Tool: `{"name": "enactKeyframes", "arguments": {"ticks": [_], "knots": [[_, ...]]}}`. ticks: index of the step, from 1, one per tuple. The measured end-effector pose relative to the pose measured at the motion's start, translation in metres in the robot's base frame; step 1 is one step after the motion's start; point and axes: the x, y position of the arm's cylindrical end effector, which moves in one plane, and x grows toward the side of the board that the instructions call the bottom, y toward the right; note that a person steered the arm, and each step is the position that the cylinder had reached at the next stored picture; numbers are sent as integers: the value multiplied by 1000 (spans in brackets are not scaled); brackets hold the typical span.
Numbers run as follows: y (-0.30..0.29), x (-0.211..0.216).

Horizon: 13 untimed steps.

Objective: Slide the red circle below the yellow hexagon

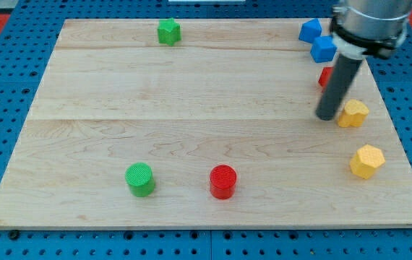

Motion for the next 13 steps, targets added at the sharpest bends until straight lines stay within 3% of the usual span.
{"name": "enactKeyframes", "arguments": {"ticks": [1,2,3,5,6,7,11,13], "knots": [[-74,17],[-106,73],[-113,98],[-171,68],[-195,91],[-174,96],[-180,151],[-130,115]]}}
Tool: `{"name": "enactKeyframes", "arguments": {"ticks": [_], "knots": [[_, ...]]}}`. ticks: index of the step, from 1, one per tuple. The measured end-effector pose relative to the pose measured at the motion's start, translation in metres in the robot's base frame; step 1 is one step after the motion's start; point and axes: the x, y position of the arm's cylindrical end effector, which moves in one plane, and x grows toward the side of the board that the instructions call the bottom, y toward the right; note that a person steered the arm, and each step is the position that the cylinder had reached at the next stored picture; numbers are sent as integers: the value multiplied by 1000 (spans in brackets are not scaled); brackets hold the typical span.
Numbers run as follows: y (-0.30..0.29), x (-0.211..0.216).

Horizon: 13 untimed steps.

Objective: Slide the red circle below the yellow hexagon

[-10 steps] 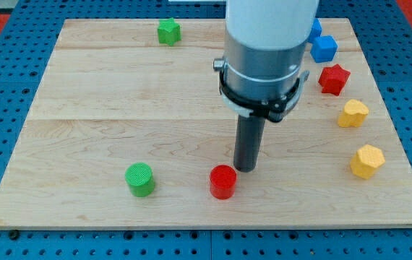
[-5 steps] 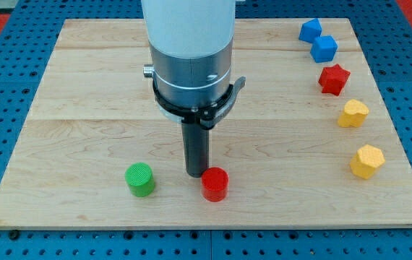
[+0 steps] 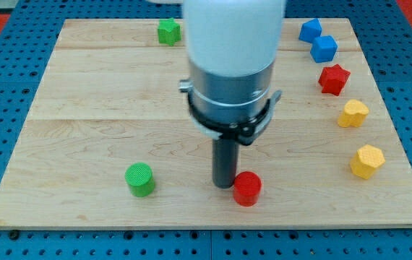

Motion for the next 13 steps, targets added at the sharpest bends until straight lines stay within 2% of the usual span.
{"name": "enactKeyframes", "arguments": {"ticks": [1,3,4,5,6,7,8,9,11,13], "knots": [[34,1],[-21,28],[-4,33],[29,19],[30,30],[3,60],[26,63],[46,36],[64,47],[37,38]]}}
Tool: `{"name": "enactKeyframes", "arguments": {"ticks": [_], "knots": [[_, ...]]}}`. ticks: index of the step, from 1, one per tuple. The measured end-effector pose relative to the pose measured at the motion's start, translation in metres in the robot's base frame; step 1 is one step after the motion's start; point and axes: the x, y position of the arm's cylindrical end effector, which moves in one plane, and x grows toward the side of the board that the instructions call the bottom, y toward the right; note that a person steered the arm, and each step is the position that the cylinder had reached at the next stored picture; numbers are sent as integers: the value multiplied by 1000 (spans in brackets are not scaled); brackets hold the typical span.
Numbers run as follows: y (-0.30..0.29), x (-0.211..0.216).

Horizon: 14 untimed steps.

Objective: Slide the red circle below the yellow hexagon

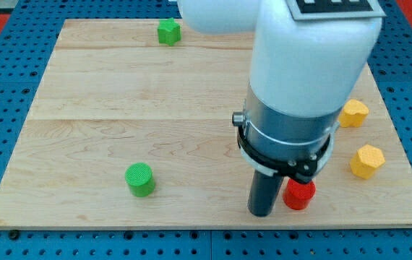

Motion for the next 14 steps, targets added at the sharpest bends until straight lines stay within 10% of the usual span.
{"name": "enactKeyframes", "arguments": {"ticks": [14], "knots": [[99,-14]]}}
